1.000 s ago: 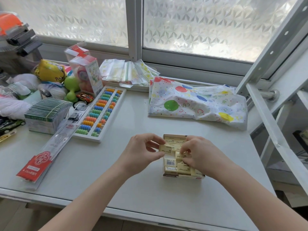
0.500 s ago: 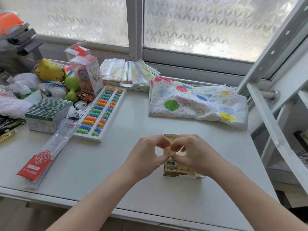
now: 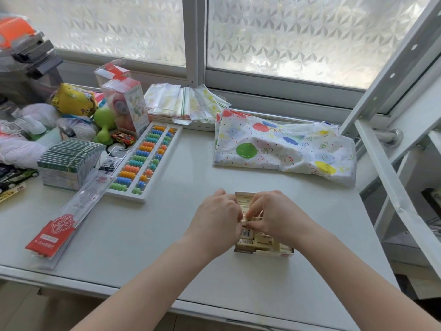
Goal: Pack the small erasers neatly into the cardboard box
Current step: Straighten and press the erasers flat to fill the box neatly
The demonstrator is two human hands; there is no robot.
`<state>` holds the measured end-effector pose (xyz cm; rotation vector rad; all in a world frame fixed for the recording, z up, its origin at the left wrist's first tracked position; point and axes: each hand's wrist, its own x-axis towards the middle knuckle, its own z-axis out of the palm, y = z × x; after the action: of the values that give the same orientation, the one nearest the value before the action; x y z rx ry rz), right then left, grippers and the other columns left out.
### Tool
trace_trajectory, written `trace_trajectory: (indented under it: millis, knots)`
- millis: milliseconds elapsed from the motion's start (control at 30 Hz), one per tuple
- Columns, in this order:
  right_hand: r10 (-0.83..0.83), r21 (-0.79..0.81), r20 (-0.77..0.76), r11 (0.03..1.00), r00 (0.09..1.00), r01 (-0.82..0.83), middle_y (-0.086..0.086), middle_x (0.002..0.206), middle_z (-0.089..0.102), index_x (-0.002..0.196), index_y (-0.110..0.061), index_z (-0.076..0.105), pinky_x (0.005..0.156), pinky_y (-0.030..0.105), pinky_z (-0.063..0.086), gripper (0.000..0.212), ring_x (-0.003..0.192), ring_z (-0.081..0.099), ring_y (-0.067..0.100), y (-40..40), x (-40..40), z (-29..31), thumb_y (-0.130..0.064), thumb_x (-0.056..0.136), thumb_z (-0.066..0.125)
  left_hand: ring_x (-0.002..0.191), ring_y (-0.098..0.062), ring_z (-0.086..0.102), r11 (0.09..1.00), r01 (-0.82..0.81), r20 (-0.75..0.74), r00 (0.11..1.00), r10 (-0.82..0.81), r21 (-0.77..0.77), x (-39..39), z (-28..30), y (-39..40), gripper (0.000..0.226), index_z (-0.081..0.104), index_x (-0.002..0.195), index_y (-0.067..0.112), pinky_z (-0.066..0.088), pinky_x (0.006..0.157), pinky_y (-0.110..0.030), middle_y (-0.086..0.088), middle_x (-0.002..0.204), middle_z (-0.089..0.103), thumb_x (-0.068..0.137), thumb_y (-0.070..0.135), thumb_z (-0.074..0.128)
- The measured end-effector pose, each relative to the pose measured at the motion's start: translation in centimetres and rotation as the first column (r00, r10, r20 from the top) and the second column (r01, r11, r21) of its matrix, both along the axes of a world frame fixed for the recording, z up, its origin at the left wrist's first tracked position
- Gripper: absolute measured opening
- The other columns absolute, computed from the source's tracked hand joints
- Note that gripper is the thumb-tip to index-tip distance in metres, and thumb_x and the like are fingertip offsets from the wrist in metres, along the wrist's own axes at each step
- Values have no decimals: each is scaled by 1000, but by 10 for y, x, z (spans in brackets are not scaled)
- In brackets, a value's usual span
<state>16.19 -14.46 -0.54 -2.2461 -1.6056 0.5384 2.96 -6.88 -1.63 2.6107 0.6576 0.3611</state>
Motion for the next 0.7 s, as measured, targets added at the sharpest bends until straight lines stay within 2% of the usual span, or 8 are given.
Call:
trace_trajectory:
  millis: [100, 167, 233, 333, 400, 433, 600, 700]
  knots:
    - [59, -2, 9, 998, 998, -59, -5, 84, 58, 82, -15, 77, 70, 20, 36, 10, 77, 48, 9, -3, 2, -4, -19, 79, 69, 102, -15, 49, 1000, 3, -10, 1000, -3, 26, 1, -1, -1, 22, 72, 97, 20, 44, 89, -27, 3, 103, 64, 85, 21, 54]
    - [107, -16, 2, 994, 994, -107, -7, 84, 52, 82, -14, 76, 71, 22, 36, 13, 77, 48, 10, -6, 2, -3, -18, 83, 63, 103, -15, 49, 1000, -1, -3, 1000, 1, 1, 3, -3, -3, 23, 70, 100, 22, 40, 86, -21, 3, 104, 62, 84, 22, 54]
    - [131, -42, -12, 990, 991, -131, -5, 91, 53, 91, -17, 74, 76, 23, 40, 16, 83, 50, 12, -9, 3, 0, -16, 85, 59, 103, -14, 48, 999, -26, 4, 1000, 26, -22, 3, -4, -4, 22, 69, 101, 23, 36, 83, -18, 3, 103, 60, 84, 24, 54]
    - [26, 31, -88, 999, 996, -23, -5, 98, 61, 103, -16, 70, 85, 26, 49, 23, 87, 59, 10, -16, 14, 12, -11, 82, 62, 105, -14, 48, 998, -60, -11, 998, 60, -35, 5, -5, -3, 20, 64, 100, 22, 37, 84, -21, 4, 105, 59, 84, 29, 56]
    - [-96, 120, -99, 987, 991, 107, -5, 92, 66, 96, -14, 72, 79, 25, 52, 19, 81, 62, 7, -23, 28, 24, -8, 80, 64, 104, -15, 48, 996, -84, -20, 996, 84, -41, 8, -4, -6, 20, 60, 99, 20, 39, 84, -25, 4, 104, 57, 84, 33, 55]
    - [-143, 114, -79, 982, 987, 151, -4, 89, 68, 91, -14, 73, 77, 25, 53, 15, 80, 63, 7, -27, 34, 30, -9, 79, 65, 103, -15, 48, 994, -96, -25, 995, 95, -43, 11, -4, -8, 21, 58, 99, 20, 40, 82, -26, 4, 102, 56, 84, 33, 55]
    - [-249, -124, -43, 962, 968, 242, -1, 76, 70, 76, -18, 72, 71, 28, 53, 4, 75, 65, 14, -40, 38, 40, -16, 77, 68, 100, -15, 48, 986, -141, -46, 989, 138, -92, 20, -5, -11, 21, 55, 98, 19, 37, 76, -24, 7, 90, 40, 82, 33, 55]
    - [-273, -214, -50, 942, 961, 257, -3, 69, 67, 68, -19, 69, 58, 23, 48, 7, 64, 61, 12, -39, 32, 33, -20, 75, 70, 99, -15, 49, 985, -140, -53, 989, 135, -102, 19, -6, -11, 25, 54, 97, 19, 38, 77, -24, 8, 90, 39, 80, 37, 57]
